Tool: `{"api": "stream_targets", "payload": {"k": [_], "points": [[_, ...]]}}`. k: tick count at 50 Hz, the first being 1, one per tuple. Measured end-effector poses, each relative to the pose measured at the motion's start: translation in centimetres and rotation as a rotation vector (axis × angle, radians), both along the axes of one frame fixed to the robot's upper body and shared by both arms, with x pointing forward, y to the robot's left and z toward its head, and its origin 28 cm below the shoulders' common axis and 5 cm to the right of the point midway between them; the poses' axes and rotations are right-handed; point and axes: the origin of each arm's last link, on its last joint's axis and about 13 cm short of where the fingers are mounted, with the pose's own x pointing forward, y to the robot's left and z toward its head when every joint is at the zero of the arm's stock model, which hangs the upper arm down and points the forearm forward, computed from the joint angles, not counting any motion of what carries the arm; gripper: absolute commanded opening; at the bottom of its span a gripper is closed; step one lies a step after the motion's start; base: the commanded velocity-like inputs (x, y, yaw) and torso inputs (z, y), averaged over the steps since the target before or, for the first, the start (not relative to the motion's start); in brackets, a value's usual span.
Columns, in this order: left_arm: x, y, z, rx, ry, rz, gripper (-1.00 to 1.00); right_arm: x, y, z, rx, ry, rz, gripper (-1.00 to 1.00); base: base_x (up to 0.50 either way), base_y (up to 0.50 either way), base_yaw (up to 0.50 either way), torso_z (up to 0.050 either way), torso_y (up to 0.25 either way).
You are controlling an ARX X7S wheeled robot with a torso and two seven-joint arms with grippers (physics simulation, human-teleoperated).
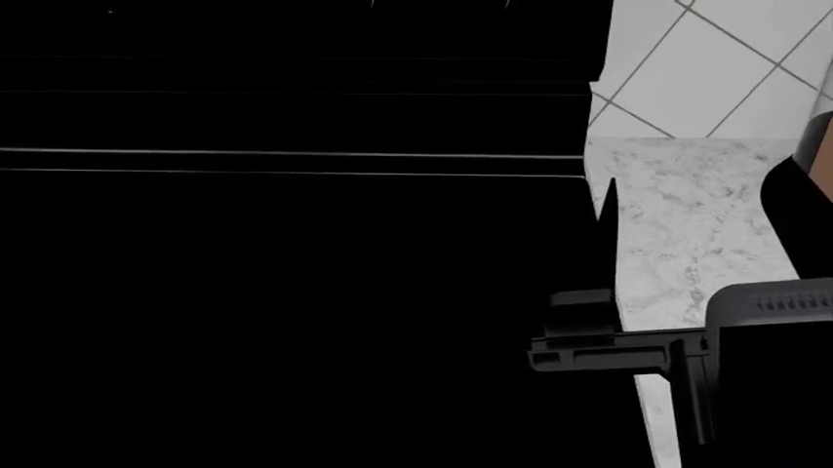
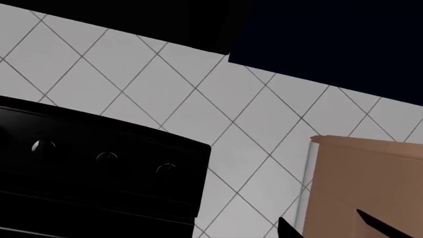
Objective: Pick the salami from the counter and place it in the microwave.
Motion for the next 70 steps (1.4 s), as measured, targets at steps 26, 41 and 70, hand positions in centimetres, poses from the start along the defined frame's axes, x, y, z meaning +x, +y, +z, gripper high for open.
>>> {"api": "stream_targets", "payload": {"k": [26,41,70], "points": [[0.1,0.2,-0.1,0.016,-0.010,-0.002,1.00,-0.1,0.0,0.0,0.001,-0.002,-0.001,1.00,0.00,0.00,0.00,0.000,0.000],[0.6,0.4,0.1,0.101,-0.100,0.010,1.00,-0.2,-0.1,0.1,0.001,-0.007,-0.002,1.00,0.00,0.00,0.00,0.000,0.000],[0.1,-0.1,2.4,0.282,-0.457,-0.044,1.00,-0.5,-0.2,0.1,0.005,-0.014,-0.007,1.00,0.00,0.00,0.00,0.000,0.000]]}}
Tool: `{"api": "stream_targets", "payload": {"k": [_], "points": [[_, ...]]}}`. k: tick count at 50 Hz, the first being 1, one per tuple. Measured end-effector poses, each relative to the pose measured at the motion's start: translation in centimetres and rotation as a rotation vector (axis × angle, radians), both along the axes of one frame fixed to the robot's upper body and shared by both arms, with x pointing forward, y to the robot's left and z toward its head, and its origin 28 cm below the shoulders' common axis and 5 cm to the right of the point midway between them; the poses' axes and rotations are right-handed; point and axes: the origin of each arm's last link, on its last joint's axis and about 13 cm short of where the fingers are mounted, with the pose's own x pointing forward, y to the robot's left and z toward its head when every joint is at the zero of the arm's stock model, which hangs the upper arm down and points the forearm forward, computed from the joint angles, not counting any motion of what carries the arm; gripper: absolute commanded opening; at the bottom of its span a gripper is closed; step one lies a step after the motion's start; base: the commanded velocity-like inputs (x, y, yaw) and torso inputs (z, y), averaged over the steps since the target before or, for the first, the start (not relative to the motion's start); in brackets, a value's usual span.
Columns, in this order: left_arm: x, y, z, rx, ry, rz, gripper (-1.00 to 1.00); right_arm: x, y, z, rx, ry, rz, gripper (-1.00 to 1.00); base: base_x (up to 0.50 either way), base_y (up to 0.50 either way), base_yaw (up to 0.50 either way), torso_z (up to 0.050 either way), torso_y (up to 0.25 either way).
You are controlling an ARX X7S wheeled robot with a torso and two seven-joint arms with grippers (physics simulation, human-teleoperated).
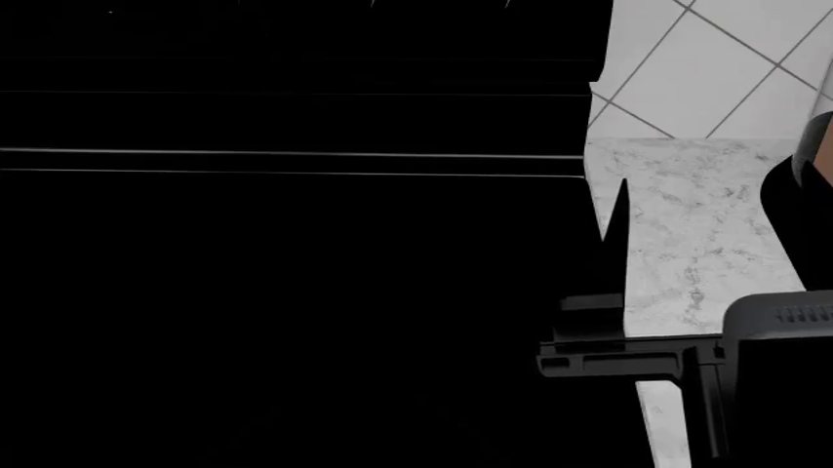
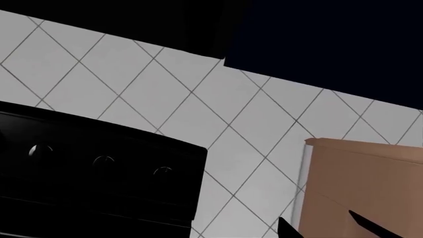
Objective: Pick the salami from the counter and place it in the microwave.
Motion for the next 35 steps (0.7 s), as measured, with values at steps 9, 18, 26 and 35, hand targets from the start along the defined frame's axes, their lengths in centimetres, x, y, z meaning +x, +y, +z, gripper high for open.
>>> {"api": "stream_targets", "payload": {"k": [9,18,26,35], "points": [[-0.1,-0.1,0.6,0.053,-0.117,-0.001,1.00,0.0,0.0,0.0,0.002,-0.001,0.000,1.00,0.00,0.00,0.00,0.000,0.000],[-0.3,-0.2,1.1,0.092,-0.238,-0.013,1.00,0.0,0.0,-0.1,0.003,-0.003,0.000,1.00,0.00,0.00,0.00,0.000,0.000],[-0.5,-0.3,1.5,0.113,-0.333,-0.014,1.00,0.0,0.0,-0.1,0.003,-0.003,0.000,1.00,0.00,0.00,0.00,0.000,0.000],[-1.0,-0.2,2.1,0.117,-0.424,-0.012,1.00,-0.1,0.0,0.0,0.001,-0.005,0.000,1.00,0.00,0.00,0.00,0.000,0.000]]}}
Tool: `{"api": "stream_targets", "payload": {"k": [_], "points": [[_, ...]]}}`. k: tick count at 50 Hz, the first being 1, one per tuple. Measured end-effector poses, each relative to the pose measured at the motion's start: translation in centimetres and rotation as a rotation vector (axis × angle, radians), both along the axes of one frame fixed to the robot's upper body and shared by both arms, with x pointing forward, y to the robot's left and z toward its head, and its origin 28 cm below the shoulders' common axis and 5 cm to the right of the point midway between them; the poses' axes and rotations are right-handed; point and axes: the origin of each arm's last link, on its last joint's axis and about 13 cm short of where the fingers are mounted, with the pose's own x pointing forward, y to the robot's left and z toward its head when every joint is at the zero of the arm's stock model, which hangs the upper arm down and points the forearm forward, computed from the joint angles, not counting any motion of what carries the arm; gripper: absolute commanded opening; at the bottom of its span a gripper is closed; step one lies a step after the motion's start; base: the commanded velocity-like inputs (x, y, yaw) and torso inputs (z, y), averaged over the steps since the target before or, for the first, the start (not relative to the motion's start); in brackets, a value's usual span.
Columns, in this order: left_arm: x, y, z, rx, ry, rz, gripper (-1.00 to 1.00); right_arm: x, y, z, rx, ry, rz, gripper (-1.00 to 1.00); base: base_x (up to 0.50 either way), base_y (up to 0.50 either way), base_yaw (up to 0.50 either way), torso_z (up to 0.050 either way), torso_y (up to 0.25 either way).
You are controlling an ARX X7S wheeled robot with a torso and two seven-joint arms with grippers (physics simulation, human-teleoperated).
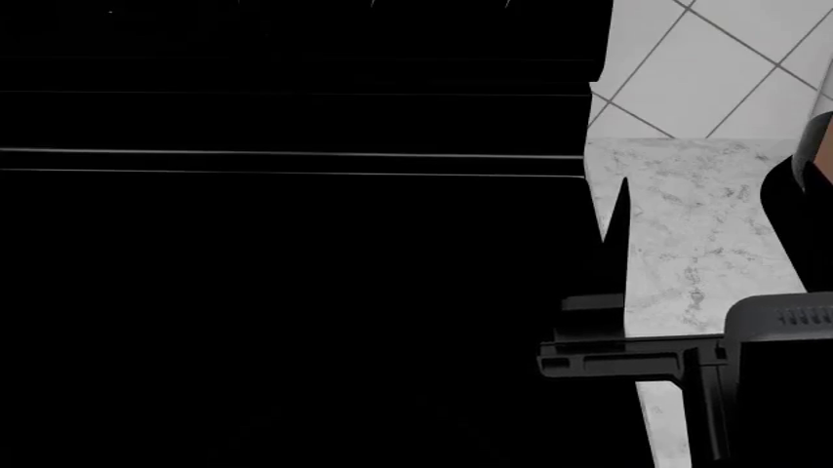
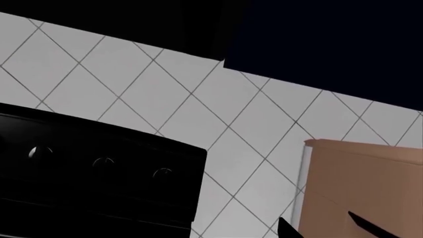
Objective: Pick the salami from the counter and place it in the microwave.
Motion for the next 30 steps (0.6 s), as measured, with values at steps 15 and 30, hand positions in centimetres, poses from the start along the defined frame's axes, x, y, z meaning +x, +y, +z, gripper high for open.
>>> {"api": "stream_targets", "payload": {"k": [15,30], "points": [[-1.0,-0.3,0.9,0.030,-0.145,-0.016,1.00,-0.1,0.0,0.1,0.001,-0.005,0.001,1.00,0.00,0.00,0.00,0.000,0.000],[-2.4,-0.7,2.1,0.050,-0.267,-0.043,1.00,-0.1,0.0,0.2,0.003,-0.012,0.001,1.00,0.00,0.00,0.00,0.000,0.000]]}}
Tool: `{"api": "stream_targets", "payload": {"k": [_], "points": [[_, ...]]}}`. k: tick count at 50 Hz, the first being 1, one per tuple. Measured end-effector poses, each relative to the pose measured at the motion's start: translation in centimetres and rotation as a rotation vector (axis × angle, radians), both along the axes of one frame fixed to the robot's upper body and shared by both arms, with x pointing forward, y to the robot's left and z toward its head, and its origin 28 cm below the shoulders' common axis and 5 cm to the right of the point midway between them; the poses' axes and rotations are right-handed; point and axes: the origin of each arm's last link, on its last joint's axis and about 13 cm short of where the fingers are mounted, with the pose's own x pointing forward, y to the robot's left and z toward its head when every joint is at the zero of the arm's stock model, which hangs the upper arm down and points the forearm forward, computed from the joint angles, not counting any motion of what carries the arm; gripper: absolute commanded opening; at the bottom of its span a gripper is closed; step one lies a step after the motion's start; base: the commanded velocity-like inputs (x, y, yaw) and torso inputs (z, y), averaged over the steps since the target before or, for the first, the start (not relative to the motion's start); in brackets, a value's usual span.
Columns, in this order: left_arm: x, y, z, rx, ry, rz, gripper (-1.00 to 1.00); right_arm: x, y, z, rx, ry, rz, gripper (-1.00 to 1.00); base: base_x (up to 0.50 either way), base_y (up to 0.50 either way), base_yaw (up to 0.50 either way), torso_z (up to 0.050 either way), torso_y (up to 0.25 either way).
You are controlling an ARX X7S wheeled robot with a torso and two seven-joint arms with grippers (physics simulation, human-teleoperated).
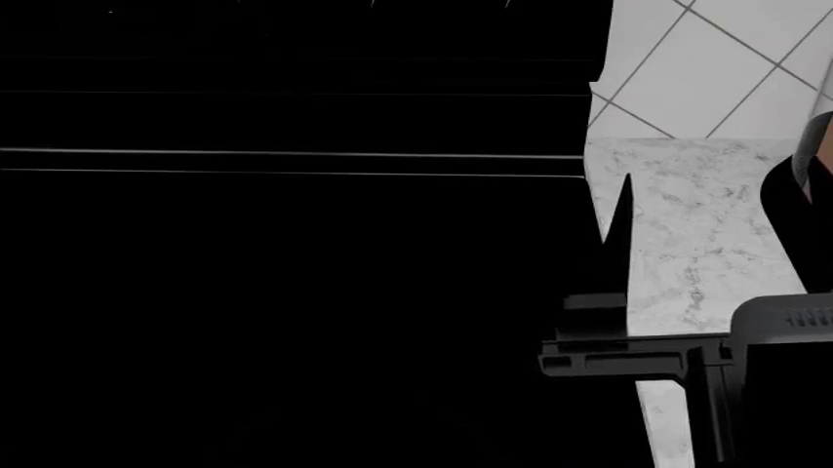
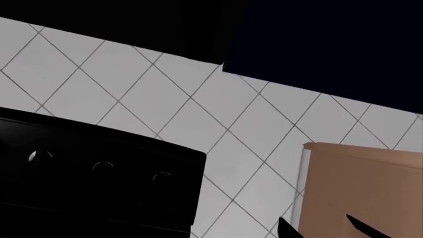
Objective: Pick the salami from the counter and place it in the microwave.
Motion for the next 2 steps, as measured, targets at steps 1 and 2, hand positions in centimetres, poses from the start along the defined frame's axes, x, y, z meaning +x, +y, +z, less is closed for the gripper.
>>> {"api": "stream_targets", "payload": {"k": [1,2], "points": [[-0.14,-0.03,0.09,0.002,-0.008,-0.002,1.00,0.00,0.00,0.01,0.000,0.000,0.000,1.00,0.00,0.00,0.00,0.000,0.000],[-0.28,-0.06,0.19,0.003,-0.015,-0.005,1.00,0.00,0.01,0.02,0.000,-0.001,0.000,1.00,0.00,0.00,0.00,0.000,0.000]]}}
